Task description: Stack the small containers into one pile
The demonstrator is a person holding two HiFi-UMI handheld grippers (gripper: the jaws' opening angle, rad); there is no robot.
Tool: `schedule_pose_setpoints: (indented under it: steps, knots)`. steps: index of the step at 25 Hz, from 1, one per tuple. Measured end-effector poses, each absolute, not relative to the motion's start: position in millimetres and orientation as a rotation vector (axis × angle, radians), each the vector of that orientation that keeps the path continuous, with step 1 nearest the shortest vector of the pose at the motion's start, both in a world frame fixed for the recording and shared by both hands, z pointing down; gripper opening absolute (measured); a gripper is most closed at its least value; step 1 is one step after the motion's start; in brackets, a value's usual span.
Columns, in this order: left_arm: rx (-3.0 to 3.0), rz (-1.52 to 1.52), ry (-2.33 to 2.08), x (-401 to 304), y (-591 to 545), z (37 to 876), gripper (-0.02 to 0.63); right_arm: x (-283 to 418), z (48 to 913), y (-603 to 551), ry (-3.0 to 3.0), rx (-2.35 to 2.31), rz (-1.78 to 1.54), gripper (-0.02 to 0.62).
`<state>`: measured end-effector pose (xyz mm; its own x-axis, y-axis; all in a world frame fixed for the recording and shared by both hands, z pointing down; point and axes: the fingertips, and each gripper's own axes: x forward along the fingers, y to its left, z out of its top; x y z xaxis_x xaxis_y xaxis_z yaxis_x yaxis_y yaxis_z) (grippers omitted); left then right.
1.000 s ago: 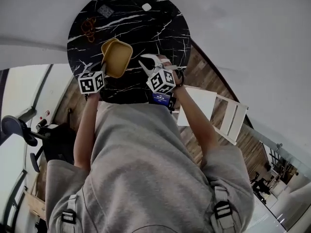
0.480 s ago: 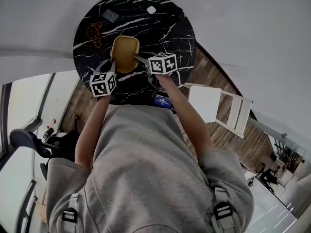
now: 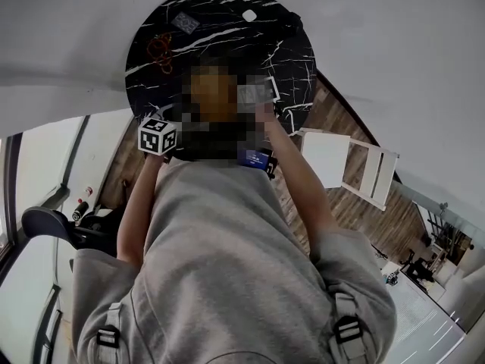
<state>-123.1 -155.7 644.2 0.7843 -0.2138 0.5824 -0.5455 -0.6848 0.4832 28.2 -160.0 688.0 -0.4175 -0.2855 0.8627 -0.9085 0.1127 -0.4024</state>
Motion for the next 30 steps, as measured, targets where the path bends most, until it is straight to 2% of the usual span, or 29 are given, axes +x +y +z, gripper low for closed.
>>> schedule_pose_setpoints:
  steps: [10, 18, 25, 30]
  knots:
    - [2.285, 0.667, -0.497, -143, -164, 659, 0.103, 11, 692, -191, -1.705, 1.225, 1.194, 0.05]
    - [2.226, 0.643, -0.435, -119, -175, 675, 0.106, 24, 698, -178, -1.691, 1.277, 1.203, 0.084]
    - [2.211, 0.701, -0.39, -86, -184, 692, 0.104, 25, 712, -168, -1.682, 1.283, 1.245, 0.086]
    - [2.184, 0.788, -0.432, -93, -185, 715, 0.1, 27, 710, -166, -1.687, 1.306, 1.243, 0.087]
